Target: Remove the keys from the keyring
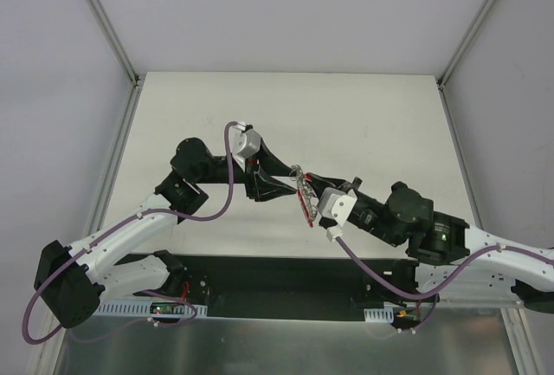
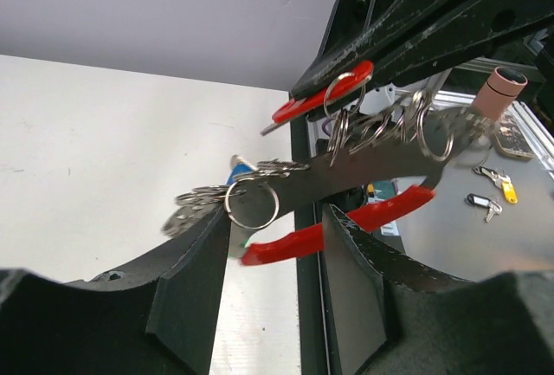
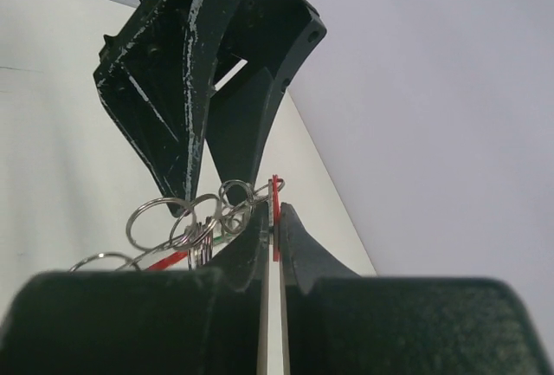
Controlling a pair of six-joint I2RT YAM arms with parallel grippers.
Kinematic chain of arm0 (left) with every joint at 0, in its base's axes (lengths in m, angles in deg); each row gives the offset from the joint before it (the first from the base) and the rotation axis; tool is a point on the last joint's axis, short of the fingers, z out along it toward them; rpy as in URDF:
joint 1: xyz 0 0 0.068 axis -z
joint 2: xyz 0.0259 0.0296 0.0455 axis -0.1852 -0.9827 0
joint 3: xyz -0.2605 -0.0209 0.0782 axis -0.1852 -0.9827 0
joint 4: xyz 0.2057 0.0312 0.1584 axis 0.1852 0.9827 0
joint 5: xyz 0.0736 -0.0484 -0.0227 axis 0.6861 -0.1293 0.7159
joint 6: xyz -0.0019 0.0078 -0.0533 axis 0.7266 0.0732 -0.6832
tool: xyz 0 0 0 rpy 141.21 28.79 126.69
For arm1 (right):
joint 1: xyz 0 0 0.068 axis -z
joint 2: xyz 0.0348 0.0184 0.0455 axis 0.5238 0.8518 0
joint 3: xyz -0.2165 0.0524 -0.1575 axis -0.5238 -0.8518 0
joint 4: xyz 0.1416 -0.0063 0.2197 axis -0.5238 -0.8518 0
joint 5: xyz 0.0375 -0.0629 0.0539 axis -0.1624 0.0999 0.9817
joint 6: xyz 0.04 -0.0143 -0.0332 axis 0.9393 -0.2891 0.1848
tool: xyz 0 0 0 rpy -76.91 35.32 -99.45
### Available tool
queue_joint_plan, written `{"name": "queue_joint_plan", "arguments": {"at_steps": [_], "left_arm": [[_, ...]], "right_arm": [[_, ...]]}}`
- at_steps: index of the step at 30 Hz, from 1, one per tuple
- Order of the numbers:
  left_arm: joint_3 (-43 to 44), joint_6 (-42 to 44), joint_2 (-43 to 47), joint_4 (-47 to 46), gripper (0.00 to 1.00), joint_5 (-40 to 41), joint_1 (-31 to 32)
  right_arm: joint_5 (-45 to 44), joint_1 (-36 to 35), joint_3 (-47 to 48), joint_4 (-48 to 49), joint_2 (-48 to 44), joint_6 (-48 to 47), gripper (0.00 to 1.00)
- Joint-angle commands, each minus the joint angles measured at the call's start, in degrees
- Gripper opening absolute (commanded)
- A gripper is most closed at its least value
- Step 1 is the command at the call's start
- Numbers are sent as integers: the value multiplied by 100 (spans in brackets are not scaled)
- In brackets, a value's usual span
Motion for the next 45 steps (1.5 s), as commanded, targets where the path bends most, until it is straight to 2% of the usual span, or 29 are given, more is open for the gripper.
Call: {"name": "queue_joint_plan", "arguments": {"at_steps": [1, 17, 20, 21, 22, 26, 28, 33, 37, 45], "left_arm": [[255, -105, 90, -442, 46, -37, 38], [141, -668, -191, -1452, 38, -265, 90], [62, -738, -208, -1663, 31, -266, 82], [62, -739, -200, -1673, 23, -274, 82], [53, -739, -191, -1690, 20, -266, 82], [35, -791, -165, -1787, 12, -265, 90], [26, -818, -164, -1840, 0, -292, 90], [9, -853, -68, -1866, 0, -301, 90], [26, -572, 116, -1314, 0, -310, 82], [-26, -291, 345, -997, 0, -292, 90]], "right_arm": [[143, -18, -65, 658, -121, 311, 1], [90, -27, -101, 966, -25, 496, 1], [55, -27, -101, 966, 10, 487, 1], [46, -27, -118, 966, 2, 496, 1], [55, -27, -127, 966, -7, 514, 1], [46, -27, -197, 992, -69, 549, 1], [-15, -27, -258, 992, -112, 558, 1], [-77, -27, -364, 939, -244, 584, 1], [-261, -18, -505, 887, -367, 584, 1], [-103, -18, -584, 974, -578, 698, 1]]}}
